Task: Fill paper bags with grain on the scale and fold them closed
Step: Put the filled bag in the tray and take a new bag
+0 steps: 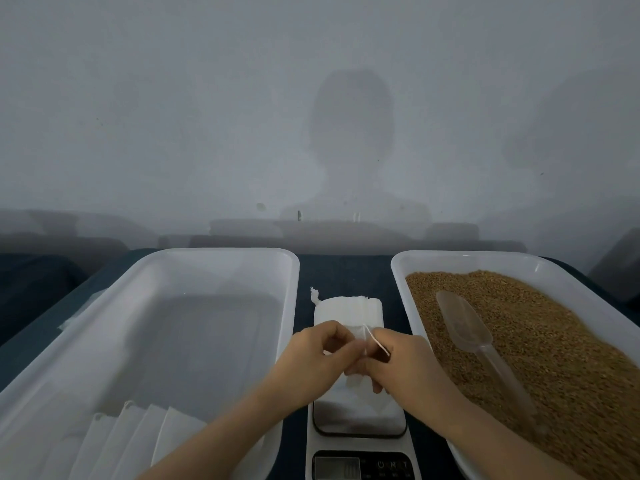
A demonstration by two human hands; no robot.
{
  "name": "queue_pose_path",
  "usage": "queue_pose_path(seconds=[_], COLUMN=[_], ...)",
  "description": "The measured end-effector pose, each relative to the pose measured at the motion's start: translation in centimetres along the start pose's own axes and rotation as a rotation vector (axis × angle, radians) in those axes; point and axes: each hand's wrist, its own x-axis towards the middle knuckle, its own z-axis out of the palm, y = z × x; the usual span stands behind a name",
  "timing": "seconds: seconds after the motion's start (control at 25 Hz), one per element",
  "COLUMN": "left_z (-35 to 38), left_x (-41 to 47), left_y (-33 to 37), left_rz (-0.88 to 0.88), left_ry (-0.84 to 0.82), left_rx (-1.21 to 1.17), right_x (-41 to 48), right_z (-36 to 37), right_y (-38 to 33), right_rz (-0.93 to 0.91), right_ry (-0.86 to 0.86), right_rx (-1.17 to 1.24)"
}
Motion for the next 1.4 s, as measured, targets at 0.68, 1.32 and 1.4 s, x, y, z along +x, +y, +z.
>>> queue_pose_path(seconds=[0.68, 1.32, 1.4], left_z=[-0.4, 0.3, 0.0], left_x=[0.1, -1.2, -1.0], left_y=[0.0, 0.5, 0.7], left_rz=[-0.04, 0.502, 0.343], left_ry=[0.179, 0.285, 0.364], left_rx=[-0.019, 0.272, 0.116], right_x=[-0.1, 0.2, 0.2], right_z=[-0.4, -0.5, -1.0], right_y=[0.2, 0.2, 0.1], right_rz=[-0.13, -0.213, -0.118], right_ry=[0.116, 0.213, 0.204], right_rx=[0.031, -0.046, -0.029])
